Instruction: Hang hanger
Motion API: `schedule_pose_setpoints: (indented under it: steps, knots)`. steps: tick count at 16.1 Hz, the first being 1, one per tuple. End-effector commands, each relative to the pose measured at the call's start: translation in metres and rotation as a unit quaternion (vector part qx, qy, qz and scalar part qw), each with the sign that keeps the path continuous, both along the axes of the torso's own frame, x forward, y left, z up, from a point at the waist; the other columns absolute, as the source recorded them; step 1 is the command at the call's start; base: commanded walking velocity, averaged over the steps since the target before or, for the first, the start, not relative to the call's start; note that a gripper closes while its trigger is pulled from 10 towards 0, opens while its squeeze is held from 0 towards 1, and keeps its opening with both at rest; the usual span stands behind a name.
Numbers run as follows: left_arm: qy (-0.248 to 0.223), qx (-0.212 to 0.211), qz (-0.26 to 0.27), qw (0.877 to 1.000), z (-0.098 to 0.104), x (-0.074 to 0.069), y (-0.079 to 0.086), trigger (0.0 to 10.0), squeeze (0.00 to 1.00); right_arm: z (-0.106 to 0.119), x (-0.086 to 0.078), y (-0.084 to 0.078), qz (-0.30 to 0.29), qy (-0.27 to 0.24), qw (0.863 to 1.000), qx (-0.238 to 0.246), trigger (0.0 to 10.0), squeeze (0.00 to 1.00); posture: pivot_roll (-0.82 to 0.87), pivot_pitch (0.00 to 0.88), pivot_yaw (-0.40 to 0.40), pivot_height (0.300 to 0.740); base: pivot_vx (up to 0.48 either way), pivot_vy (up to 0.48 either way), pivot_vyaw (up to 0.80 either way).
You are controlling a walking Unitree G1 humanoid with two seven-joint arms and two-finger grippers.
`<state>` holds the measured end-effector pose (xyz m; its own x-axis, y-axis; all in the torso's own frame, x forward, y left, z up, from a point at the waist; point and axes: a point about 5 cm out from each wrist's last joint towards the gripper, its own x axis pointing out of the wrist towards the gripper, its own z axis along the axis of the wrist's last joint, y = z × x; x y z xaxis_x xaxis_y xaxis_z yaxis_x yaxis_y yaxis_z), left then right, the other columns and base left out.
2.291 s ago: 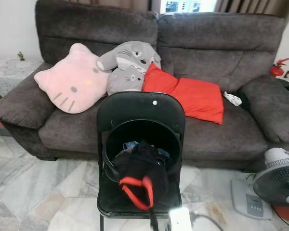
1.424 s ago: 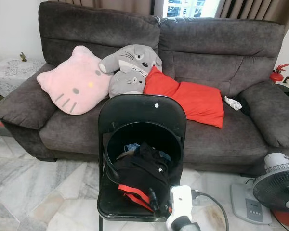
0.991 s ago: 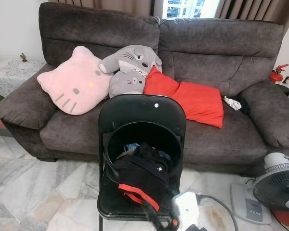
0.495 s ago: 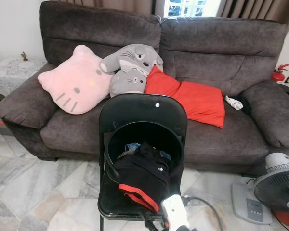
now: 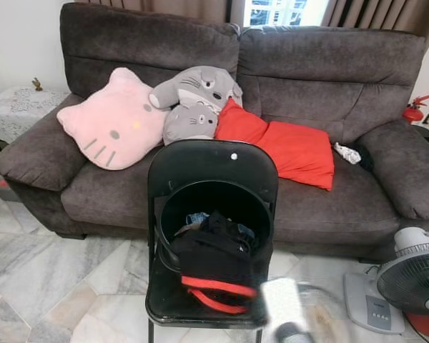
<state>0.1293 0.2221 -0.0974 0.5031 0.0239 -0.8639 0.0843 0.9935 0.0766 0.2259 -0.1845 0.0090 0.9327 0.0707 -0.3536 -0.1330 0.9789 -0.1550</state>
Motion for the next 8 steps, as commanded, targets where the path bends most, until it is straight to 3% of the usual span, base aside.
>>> schedule_pose_setpoints:
  steps: [1,5,8]
  knots:
    - [0.018,-0.008,-0.009,1.000,-0.004,-0.007,-0.007,10.0,0.00,0.000,-0.002,-0.006,-0.033,-0.007,0.999,-0.007,10.0,0.00,-0.14,0.054,-0.032,0.740,0.000,0.000,0.00]
    - [0.018,-0.008,-0.011,1.000,-0.004,-0.006,-0.007,10.0,0.00,0.019,0.000,-0.020,-0.082,-0.076,0.993,-0.043,10.0,0.00,-0.15,0.059,-0.029,0.740,0.000,0.000,0.00]
    - [0.018,-0.008,-0.013,1.000,-0.004,-0.005,-0.007,10.0,0.00,0.033,0.018,-0.025,-0.108,-0.108,0.987,-0.056,10.0,0.00,-0.15,0.058,-0.028,0.740,0.000,0.000,0.00]
